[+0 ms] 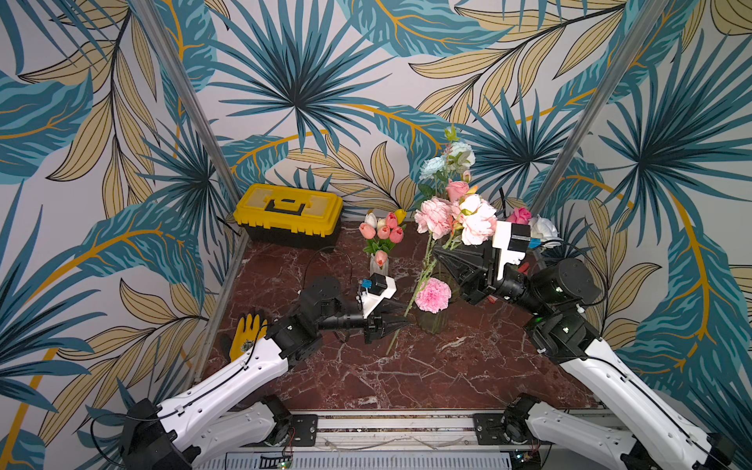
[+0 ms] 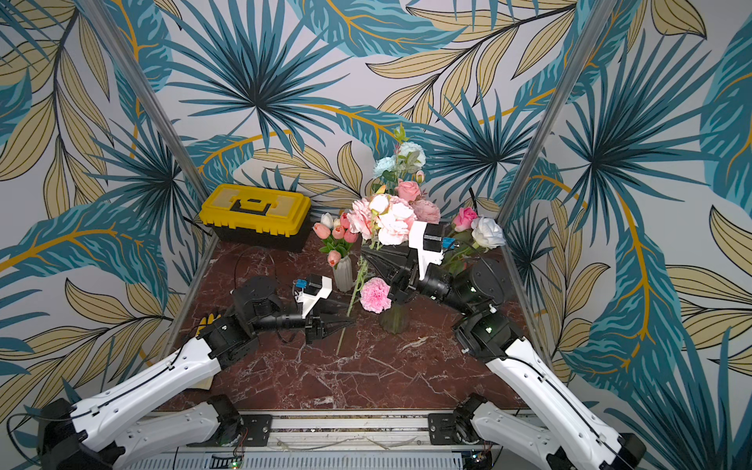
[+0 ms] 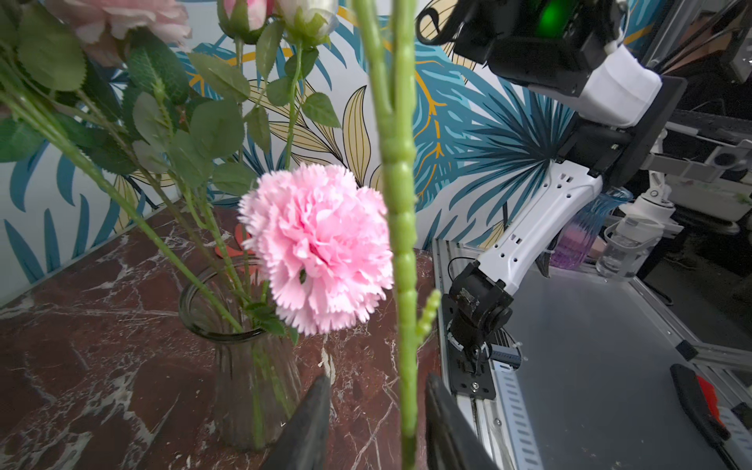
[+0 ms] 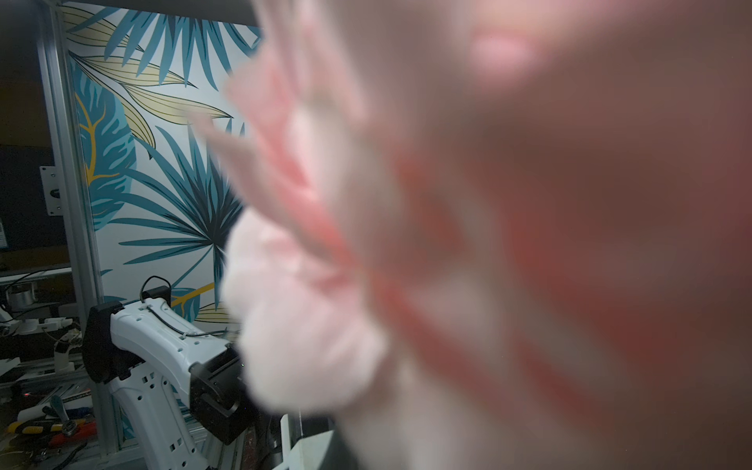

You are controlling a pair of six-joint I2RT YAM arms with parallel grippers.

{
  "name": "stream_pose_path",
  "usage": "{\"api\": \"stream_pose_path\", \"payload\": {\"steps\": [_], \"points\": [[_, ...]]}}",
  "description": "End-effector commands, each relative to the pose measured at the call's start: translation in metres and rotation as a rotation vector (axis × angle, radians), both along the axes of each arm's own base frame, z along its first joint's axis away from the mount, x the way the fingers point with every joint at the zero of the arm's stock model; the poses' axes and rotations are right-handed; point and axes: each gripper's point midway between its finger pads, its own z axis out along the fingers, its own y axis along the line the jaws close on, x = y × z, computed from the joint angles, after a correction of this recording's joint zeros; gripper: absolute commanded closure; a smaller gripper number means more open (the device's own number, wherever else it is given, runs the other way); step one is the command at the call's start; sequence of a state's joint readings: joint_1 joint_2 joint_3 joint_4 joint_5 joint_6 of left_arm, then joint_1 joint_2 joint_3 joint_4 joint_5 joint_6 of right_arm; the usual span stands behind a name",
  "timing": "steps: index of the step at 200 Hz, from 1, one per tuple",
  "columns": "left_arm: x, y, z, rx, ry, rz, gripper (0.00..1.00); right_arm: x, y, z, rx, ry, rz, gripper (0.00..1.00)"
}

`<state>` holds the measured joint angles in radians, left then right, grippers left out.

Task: Pick out pink flowers from the vase
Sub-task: Place the flower at the center of the board.

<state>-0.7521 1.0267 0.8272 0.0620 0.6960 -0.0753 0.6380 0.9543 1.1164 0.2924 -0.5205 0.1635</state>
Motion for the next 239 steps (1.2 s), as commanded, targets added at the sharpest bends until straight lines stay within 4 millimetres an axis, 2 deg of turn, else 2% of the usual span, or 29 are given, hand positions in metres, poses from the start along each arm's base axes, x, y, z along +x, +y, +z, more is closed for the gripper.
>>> {"api": "stream_pose_path", "payload": {"steps": [1,25,32,56,72,88,119,152,183,188,204,239], "points": [[-0.001,0.0,0.029,-0.054,-0.056,-0.002,0.75,0.001,0.001,0.006,0.022,-0.043,-0.028,1.0],[-0.001,0.004,0.028,-0.055,-0.062,0.01,0.98,0.005,0.004,0.002,0.014,-0.031,-0.036,1.0],[0.0,0.006,0.028,-0.057,-0.065,0.021,1.0,0.007,0.004,0.003,0.013,-0.021,-0.042,1.0],[0.005,0.019,0.034,-0.083,-0.051,0.083,1.0,0.014,0.006,-0.002,-0.017,0.004,-0.062,0.64],[0.01,0.033,0.039,-0.11,-0.031,0.134,1.0,0.017,0.006,-0.003,-0.025,0.0,-0.08,0.53],[0.021,0.052,0.042,-0.14,-0.009,0.244,1.0,0.02,0.005,-0.003,-0.034,-0.016,-0.103,0.48],[0.06,0.104,0.037,-0.187,0.069,0.581,1.0,0.028,0.0,-0.005,-0.043,-0.011,-0.161,0.45],[0.1,0.137,0.006,-0.051,0.204,0.809,1.0,0.038,-0.011,-0.007,-0.032,0.093,-0.232,0.44],[0.127,0.169,-0.009,0.002,0.273,0.984,1.0,0.035,-0.026,-0.009,-0.034,0.128,-0.288,0.45],[0.131,0.172,-0.009,0.01,0.284,1.0,1.0,0.036,-0.03,-0.009,-0.023,0.135,-0.308,0.45],[0.142,0.177,-0.029,0.106,0.37,1.016,1.0,0.04,-0.045,-0.01,0.017,0.199,-0.376,0.45],[0.163,0.165,-0.068,0.237,0.508,0.977,1.0,0.043,-0.064,-0.018,0.056,0.34,-0.442,0.48]]}}
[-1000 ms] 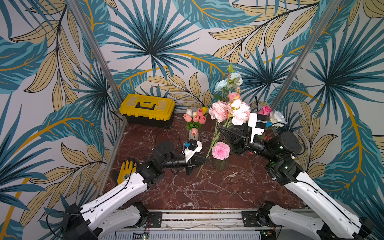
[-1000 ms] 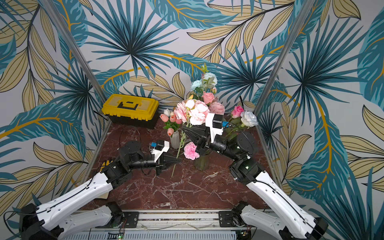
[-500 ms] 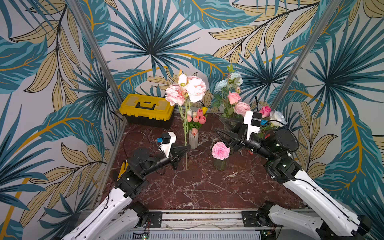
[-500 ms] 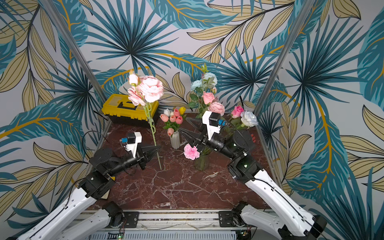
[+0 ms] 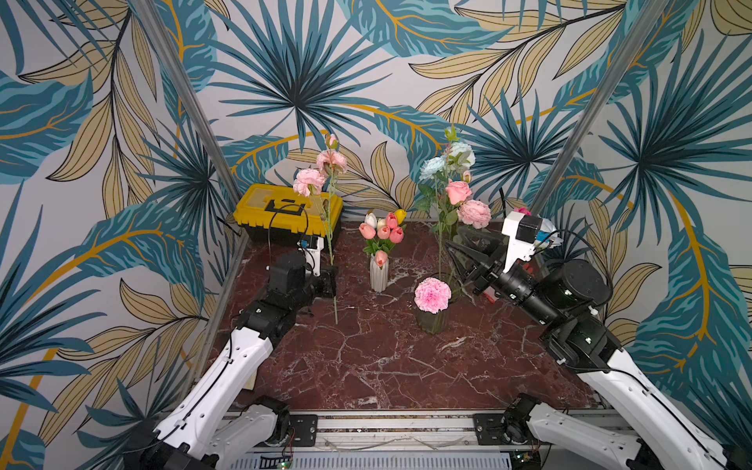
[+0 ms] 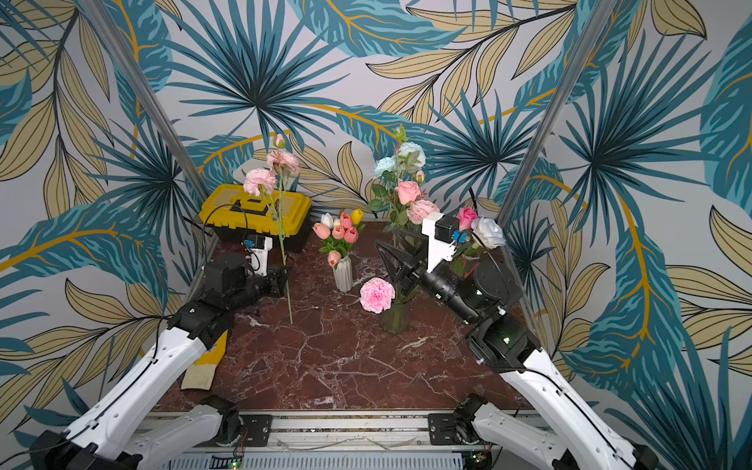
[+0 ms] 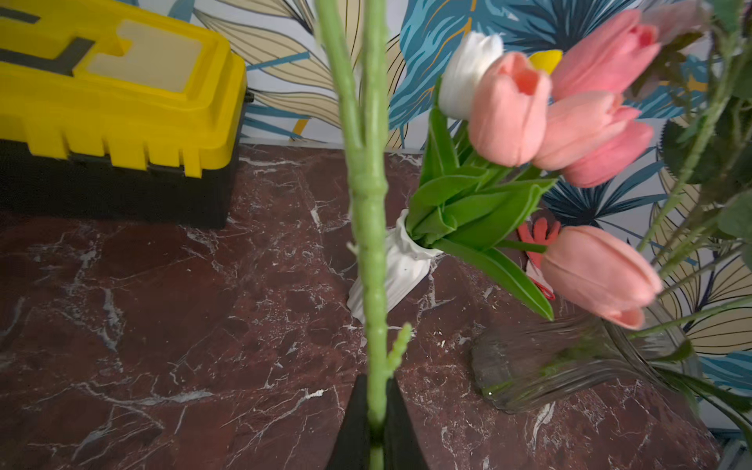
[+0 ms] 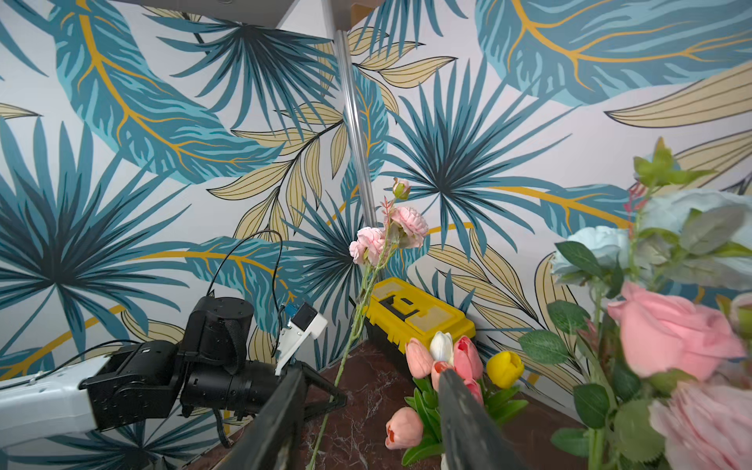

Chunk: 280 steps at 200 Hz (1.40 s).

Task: Pick out pink flowers from the vase
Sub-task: Place the flower at the center of the board.

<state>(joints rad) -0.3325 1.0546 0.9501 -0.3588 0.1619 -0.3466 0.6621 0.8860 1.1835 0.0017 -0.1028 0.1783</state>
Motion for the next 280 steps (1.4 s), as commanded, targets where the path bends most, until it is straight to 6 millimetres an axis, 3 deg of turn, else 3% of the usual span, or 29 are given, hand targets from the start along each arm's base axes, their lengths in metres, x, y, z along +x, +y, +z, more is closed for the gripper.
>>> {"api": "stream_pose_path", "payload": {"steps": [1,63,81,87,140,184,226,280], "points": [[0.007,-0.005,-0.016,0.024,0.113,-0.024,1.0,0.006,-0.016,-0.009,0.058,0.121,-0.075,0.48],[0.034,-0.024,-0.077,0.078,0.33,-0.096,1.0,-0.019,-0.03,0.007,0.123,0.123,-0.034,0.47],[0.034,-0.033,-0.095,0.059,0.412,-0.13,1.0,-0.021,-0.029,0.002,0.065,0.138,-0.035,0.47],[0.034,-0.035,-0.102,0.053,0.433,-0.141,1.0,-0.019,-0.029,-0.008,0.03,0.17,-0.044,0.47],[0.021,-0.034,-0.159,0.091,0.585,-0.146,1.0,-0.023,-0.031,-0.027,0.011,0.2,-0.043,0.46],[-0.007,-0.026,-0.194,0.13,0.675,-0.094,1.0,-0.028,-0.036,-0.036,-0.008,0.211,-0.052,0.45],[-0.033,-0.018,-0.206,0.079,0.724,-0.026,1.0,-0.029,-0.039,-0.04,-0.021,0.212,-0.061,0.45],[-0.045,0.007,-0.218,0.042,0.771,0.081,1.0,-0.022,-0.043,-0.048,-0.039,0.24,-0.11,0.45]]}}
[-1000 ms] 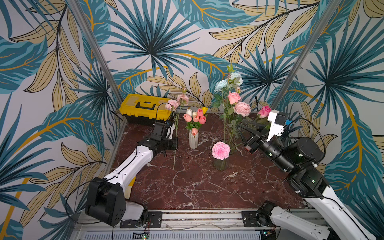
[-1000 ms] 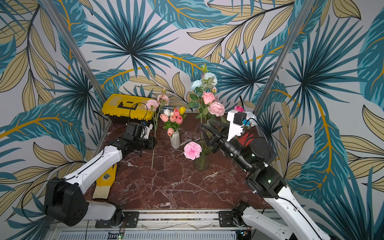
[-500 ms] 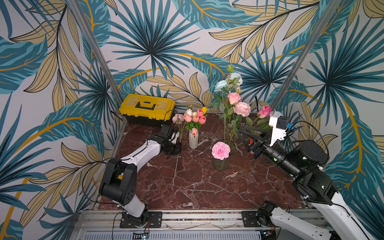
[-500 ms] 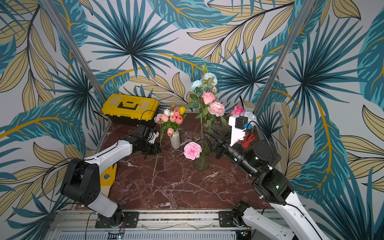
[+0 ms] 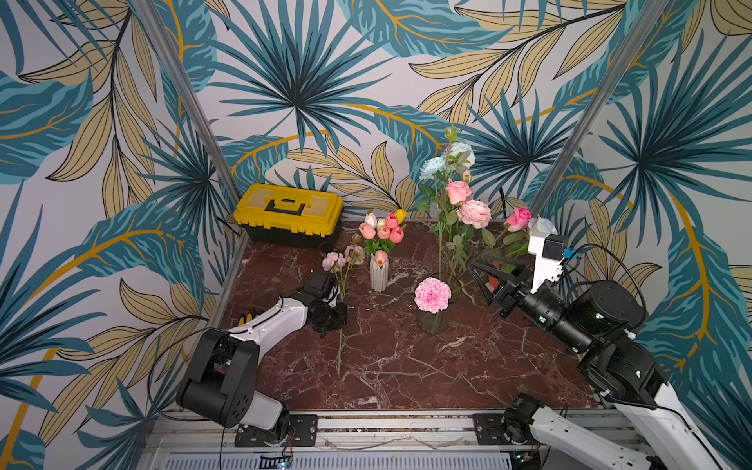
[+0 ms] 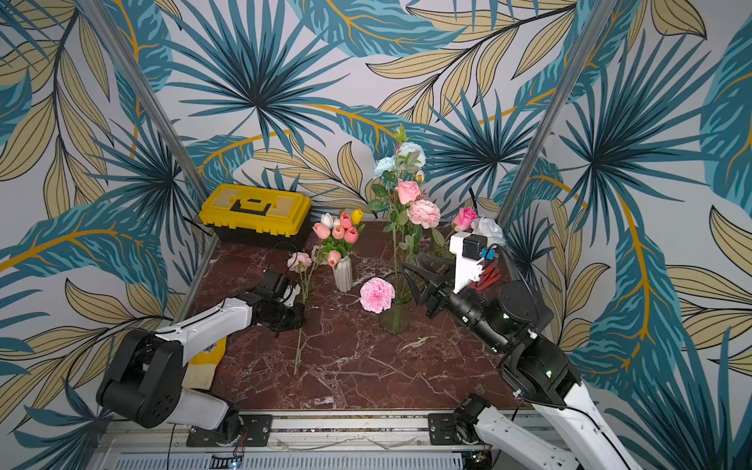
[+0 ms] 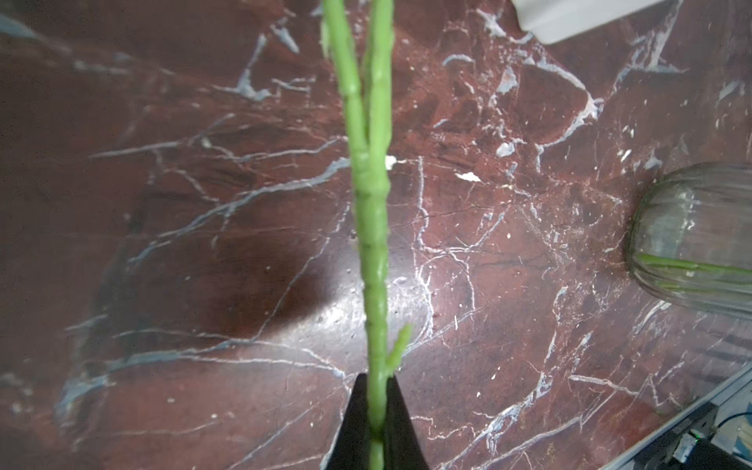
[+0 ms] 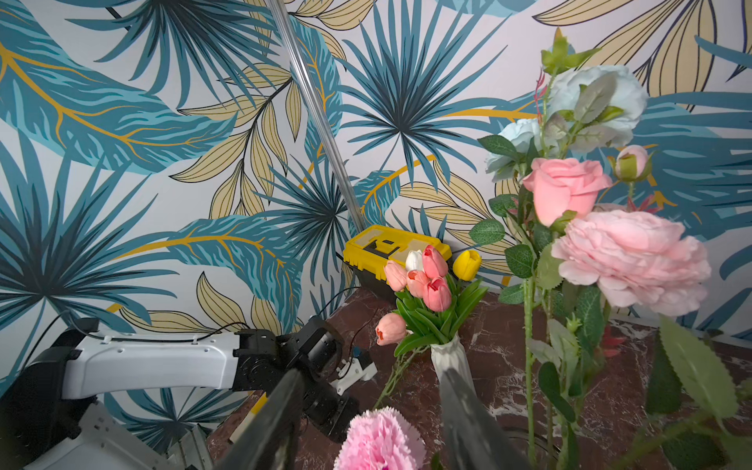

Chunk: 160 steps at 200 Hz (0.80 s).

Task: Pick out pink flowers from the vase
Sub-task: Place the flower at the center of the board.

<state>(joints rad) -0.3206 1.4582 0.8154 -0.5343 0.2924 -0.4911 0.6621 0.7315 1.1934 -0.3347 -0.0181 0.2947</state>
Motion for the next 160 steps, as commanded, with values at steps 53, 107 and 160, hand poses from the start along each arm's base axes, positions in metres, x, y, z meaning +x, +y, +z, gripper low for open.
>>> {"api": "stream_pose_path", "payload": {"steps": [53,107,160], "points": [[-0.001,0.034,-0.027,0.155,0.078,0.108,0.95,0.006,-0.001,-0.024,-0.077,0.049,-0.03,0.45],[-0.002,0.04,-0.019,0.181,0.064,0.136,0.76,0.007,-0.009,-0.028,-0.094,0.061,-0.067,0.44],[-0.009,0.047,0.035,0.152,-0.08,0.179,0.46,0.003,-0.039,-0.021,-0.174,0.074,-0.192,0.42]]}}
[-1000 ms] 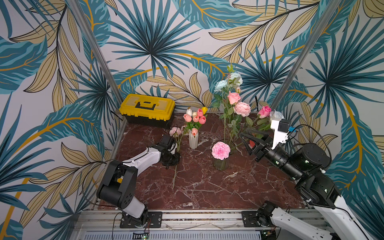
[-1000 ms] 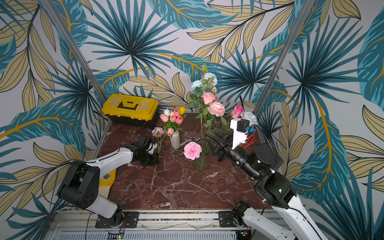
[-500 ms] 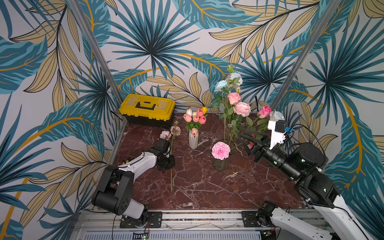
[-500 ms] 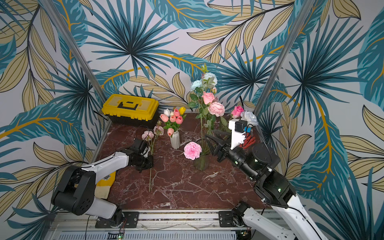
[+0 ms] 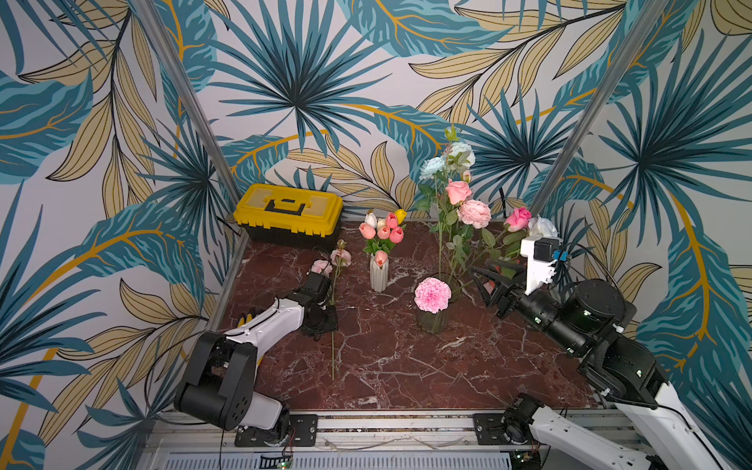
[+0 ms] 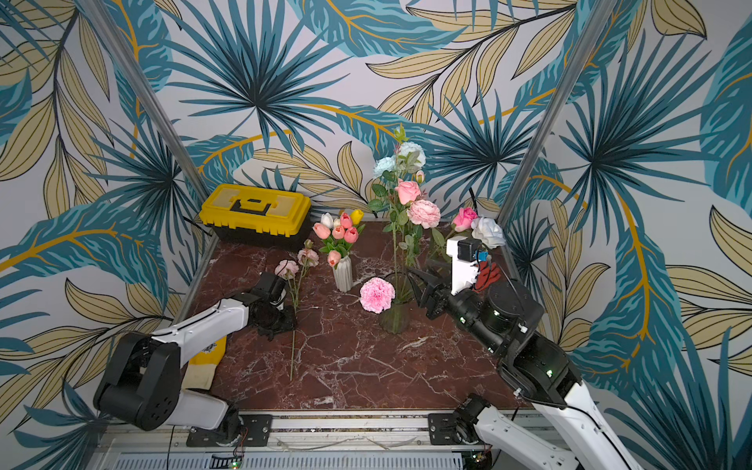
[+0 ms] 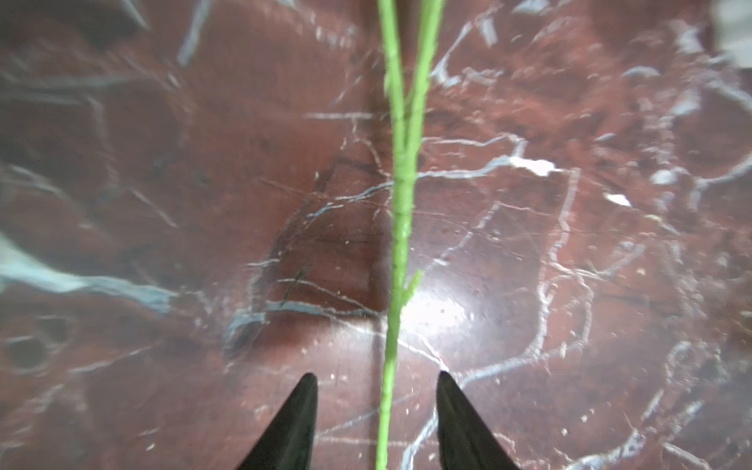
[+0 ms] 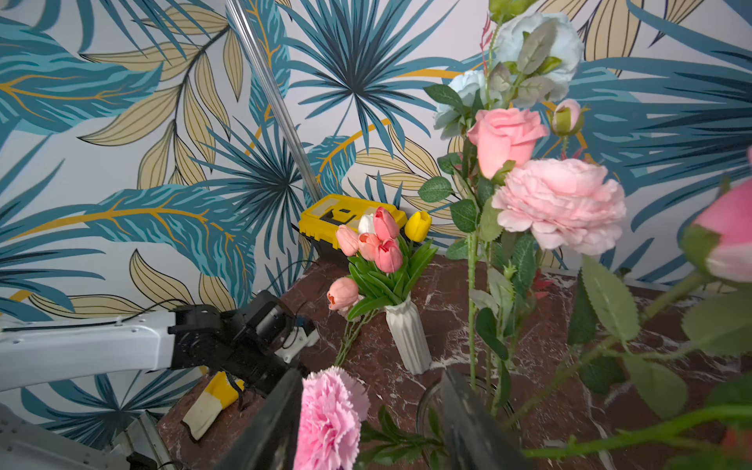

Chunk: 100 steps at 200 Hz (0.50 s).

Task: Pick out pink flowers from the vase
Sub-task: Place the flower at the center of the board.

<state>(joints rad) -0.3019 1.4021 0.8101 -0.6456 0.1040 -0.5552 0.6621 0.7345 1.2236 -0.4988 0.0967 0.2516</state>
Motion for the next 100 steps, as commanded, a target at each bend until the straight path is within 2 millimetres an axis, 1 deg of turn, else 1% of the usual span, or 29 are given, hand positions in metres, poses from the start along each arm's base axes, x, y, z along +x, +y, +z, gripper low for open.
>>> {"api": "stream_pose_path", "payload": {"steps": [1,12,20,36,45,70,87,100], "points": [[0.0,0.005,0.038,-0.01,-0.112,0.026,0.46,-0.005,-0.022,0.007,-0.057,-0.009,-0.082,0.42],[-0.001,0.002,0.058,-0.02,-0.19,0.018,0.44,-0.001,-0.038,0.008,-0.053,0.007,-0.174,0.37],[-0.003,-0.006,0.074,-0.037,-0.244,-0.017,0.43,-0.003,-0.042,0.007,-0.091,0.002,-0.18,0.37],[-0.007,-0.027,0.105,-0.061,-0.342,-0.116,0.42,-0.01,-0.031,0.002,-0.181,0.001,-0.093,0.42],[-0.012,-0.038,0.119,-0.077,-0.387,-0.163,0.41,-0.008,-0.03,-0.004,-0.203,0.041,-0.094,0.45],[-0.021,-0.066,0.151,-0.165,-0.49,-0.274,0.4,0.002,-0.011,-0.03,-0.233,0.13,-0.041,0.52],[-0.026,-0.074,0.175,-0.211,-0.581,-0.342,0.4,0.009,-0.004,-0.049,-0.23,0.148,-0.036,0.57],[-0.029,-0.071,0.191,-0.208,-0.662,-0.373,0.4,0.012,-0.001,-0.06,-0.228,0.135,-0.031,0.6]]}}
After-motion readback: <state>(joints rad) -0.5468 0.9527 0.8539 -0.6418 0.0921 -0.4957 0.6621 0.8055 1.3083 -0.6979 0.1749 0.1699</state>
